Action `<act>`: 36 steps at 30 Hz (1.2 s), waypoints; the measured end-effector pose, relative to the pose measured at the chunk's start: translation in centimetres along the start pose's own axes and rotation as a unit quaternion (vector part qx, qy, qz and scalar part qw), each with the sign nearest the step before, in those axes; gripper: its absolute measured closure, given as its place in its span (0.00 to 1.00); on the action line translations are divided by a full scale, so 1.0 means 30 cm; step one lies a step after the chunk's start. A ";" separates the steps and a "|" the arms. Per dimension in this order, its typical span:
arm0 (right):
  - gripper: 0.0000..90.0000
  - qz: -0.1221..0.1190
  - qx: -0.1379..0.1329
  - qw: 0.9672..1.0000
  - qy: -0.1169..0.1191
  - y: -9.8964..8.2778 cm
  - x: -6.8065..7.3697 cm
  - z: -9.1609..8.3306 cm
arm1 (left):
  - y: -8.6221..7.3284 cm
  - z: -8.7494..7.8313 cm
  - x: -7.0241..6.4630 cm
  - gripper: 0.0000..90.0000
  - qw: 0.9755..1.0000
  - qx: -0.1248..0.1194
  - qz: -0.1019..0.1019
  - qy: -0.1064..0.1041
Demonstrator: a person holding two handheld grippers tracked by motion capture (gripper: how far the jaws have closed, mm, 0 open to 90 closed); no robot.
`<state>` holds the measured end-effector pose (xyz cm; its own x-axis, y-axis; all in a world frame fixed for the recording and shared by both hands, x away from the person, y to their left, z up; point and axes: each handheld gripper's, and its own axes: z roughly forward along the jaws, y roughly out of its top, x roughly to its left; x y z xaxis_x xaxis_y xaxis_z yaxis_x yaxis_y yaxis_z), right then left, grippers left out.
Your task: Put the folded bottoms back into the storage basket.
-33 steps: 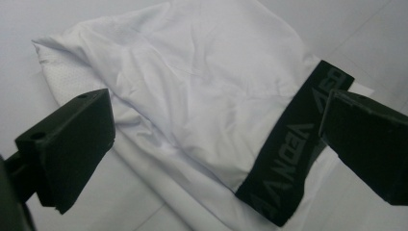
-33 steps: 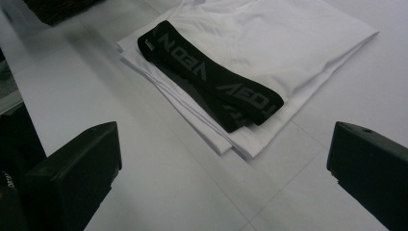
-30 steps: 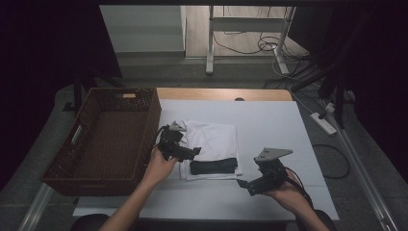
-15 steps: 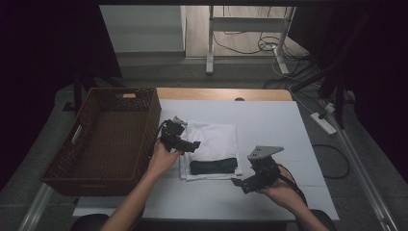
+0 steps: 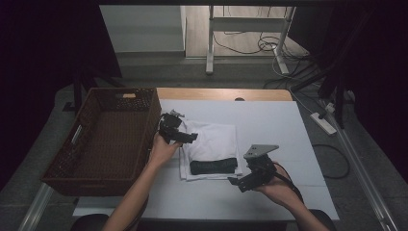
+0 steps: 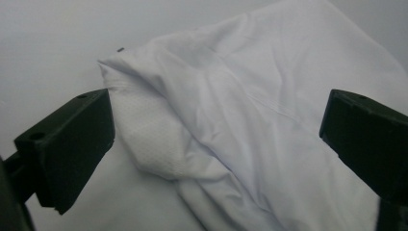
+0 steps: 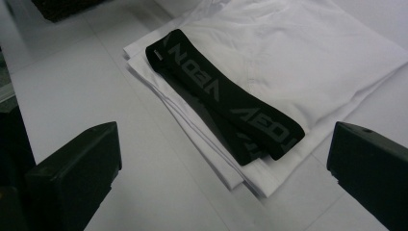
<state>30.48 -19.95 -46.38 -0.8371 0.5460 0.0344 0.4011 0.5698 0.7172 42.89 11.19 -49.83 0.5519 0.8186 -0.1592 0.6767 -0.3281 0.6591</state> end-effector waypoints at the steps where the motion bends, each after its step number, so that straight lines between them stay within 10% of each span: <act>1: 0.00 -0.001 -0.001 1.000 0.001 0.001 0.001 0.000 | 0.005 0.007 0.006 0.00 1.000 0.002 0.000 -0.001; 22: 0.00 -0.014 0.000 1.000 0.001 -0.001 0.008 -0.001 | 0.041 0.124 0.108 0.08 0.998 0.052 -0.025 0.027; 36: 0.00 -0.018 0.020 1.000 0.007 -0.007 0.017 0.024 | 0.026 0.144 0.097 0.63 0.998 0.055 -0.001 0.015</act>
<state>30.24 -19.36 -47.02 -0.8557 0.5171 0.0191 0.3857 0.6128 0.6898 47.14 11.28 -52.97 0.5373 0.8323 -0.1365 0.7274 -0.3754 0.5745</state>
